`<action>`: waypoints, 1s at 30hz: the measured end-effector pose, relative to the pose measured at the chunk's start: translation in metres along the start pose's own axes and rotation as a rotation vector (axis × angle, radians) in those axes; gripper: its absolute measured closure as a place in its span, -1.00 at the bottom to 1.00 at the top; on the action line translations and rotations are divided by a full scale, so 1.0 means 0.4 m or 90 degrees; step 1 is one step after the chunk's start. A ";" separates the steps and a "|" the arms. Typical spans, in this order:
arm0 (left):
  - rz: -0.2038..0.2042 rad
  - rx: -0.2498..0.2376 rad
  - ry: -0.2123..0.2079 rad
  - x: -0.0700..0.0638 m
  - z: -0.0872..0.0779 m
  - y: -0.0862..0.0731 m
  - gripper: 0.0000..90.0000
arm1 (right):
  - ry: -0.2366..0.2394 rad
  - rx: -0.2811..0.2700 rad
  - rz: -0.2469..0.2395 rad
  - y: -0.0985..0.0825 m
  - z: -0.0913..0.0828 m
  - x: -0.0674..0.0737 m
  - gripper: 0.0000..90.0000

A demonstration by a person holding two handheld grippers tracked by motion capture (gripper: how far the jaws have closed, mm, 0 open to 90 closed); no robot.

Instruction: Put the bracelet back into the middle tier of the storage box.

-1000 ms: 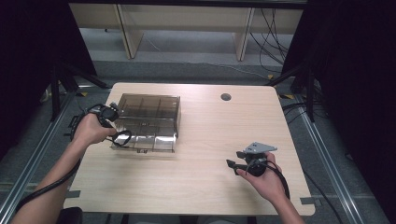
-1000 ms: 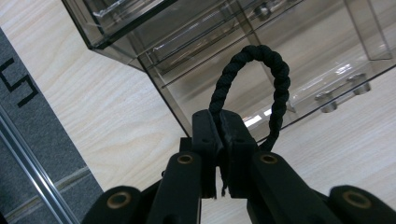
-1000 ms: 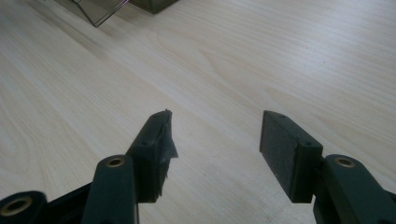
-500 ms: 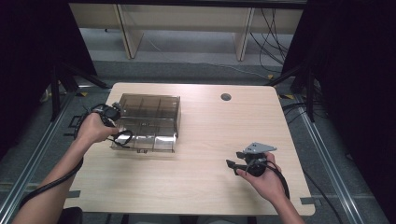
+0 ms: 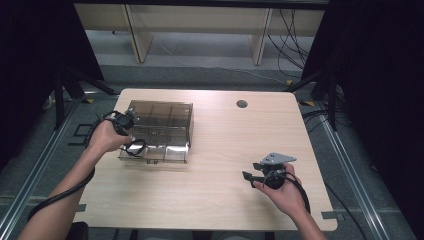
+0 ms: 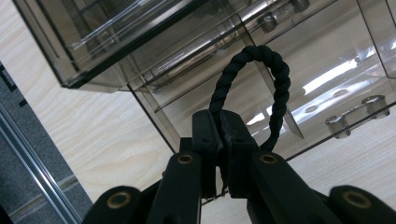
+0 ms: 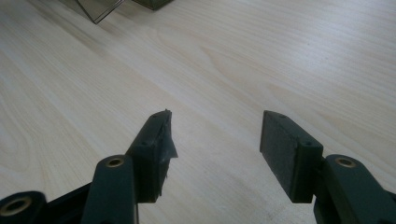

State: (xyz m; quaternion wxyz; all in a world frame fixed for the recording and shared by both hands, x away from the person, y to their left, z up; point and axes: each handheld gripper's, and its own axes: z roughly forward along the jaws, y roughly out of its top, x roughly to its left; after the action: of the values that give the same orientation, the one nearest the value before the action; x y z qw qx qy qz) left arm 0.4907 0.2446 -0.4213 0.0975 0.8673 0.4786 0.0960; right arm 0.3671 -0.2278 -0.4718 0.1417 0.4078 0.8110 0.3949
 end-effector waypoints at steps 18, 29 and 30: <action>-0.003 -0.001 0.001 0.008 0.011 0.000 0.89 | -0.001 0.000 -0.010 0.000 0.001 -0.002 -0.01; -0.016 0.011 0.012 0.016 0.013 -0.016 0.89 | 0.002 0.001 -0.006 0.000 0.004 -0.001 -0.01; -0.016 0.007 0.011 0.014 0.017 -0.018 0.89 | 0.003 0.007 0.011 0.000 0.003 0.005 -0.02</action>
State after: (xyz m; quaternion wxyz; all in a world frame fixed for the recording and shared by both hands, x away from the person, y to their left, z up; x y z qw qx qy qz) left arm 0.4898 0.2527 -0.4293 0.0894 0.8607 0.4911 0.0997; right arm 0.3665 -0.2258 -0.4725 0.1341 0.4146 0.8100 0.3925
